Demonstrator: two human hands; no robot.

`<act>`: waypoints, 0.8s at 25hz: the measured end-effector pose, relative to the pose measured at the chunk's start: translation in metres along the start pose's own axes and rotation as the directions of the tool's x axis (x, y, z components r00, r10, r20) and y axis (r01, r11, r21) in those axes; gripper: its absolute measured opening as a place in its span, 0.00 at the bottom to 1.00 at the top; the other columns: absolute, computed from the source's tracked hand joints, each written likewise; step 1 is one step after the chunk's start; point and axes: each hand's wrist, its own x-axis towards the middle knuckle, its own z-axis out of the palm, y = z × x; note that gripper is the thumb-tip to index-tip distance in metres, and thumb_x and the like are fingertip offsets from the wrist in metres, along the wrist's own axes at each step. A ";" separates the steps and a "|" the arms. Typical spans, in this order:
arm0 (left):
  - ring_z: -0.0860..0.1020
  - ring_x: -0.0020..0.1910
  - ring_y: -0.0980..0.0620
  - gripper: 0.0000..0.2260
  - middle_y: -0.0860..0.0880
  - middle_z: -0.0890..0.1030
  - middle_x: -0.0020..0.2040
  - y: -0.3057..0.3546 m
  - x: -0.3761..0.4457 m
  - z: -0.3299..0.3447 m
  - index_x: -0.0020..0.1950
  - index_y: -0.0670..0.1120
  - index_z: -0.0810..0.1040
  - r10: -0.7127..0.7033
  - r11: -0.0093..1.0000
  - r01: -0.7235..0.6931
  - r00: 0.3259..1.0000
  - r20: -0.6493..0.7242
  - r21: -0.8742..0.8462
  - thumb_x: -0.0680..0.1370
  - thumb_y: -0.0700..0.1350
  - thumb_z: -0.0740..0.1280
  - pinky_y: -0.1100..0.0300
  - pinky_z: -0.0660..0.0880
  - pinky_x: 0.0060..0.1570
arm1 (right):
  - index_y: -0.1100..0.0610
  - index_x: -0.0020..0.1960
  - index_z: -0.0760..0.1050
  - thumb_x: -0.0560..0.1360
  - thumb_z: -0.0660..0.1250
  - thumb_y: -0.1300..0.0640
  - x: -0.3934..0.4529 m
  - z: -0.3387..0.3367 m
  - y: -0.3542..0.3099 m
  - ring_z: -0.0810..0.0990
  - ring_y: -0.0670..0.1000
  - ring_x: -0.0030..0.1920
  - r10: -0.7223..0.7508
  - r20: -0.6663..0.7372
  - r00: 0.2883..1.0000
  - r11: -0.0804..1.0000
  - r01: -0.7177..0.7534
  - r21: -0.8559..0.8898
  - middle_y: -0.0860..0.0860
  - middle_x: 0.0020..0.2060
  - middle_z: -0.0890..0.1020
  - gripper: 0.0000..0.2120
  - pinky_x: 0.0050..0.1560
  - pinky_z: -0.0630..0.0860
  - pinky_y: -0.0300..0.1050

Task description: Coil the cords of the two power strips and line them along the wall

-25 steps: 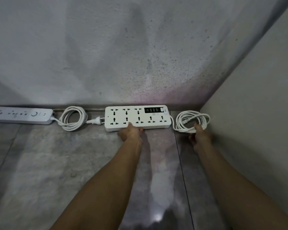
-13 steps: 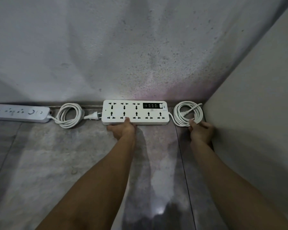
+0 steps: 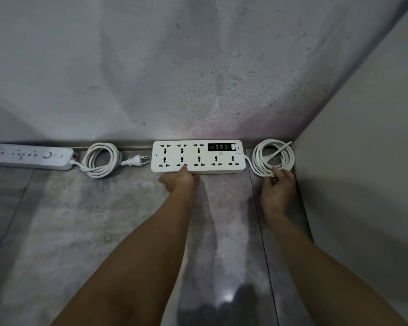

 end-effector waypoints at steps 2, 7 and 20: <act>0.84 0.38 0.37 0.19 0.36 0.81 0.51 0.001 -0.003 -0.001 0.61 0.39 0.69 0.007 1.000 -0.006 1.000 -0.024 0.014 0.73 0.36 0.71 0.52 0.81 0.28 | 0.64 0.57 0.80 0.70 0.67 0.67 -0.001 -0.001 -0.001 0.77 0.63 0.59 -0.007 0.013 1.000 1.000 0.007 0.004 0.62 0.61 0.76 0.15 0.63 0.73 0.57; 0.84 0.36 0.38 0.20 0.37 0.81 0.50 0.002 0.001 -0.003 0.60 0.39 0.68 0.025 0.999 -0.024 1.000 -0.004 0.030 0.73 0.37 0.72 0.48 0.82 0.31 | 0.63 0.55 0.81 0.72 0.66 0.67 0.003 -0.008 -0.004 0.79 0.61 0.55 -0.031 0.042 0.999 0.999 0.032 -0.030 0.62 0.59 0.78 0.14 0.60 0.73 0.48; 0.79 0.49 0.46 0.10 0.46 0.80 0.50 0.015 -0.065 -0.052 0.52 0.47 0.73 0.312 0.548 -0.525 0.851 0.422 0.652 0.76 0.51 0.67 0.54 0.75 0.52 | 0.67 0.67 0.70 0.77 0.61 0.54 -0.029 -0.041 -0.037 0.70 0.63 0.67 -0.131 0.392 0.911 0.951 0.227 -0.209 0.65 0.65 0.73 0.23 0.68 0.65 0.51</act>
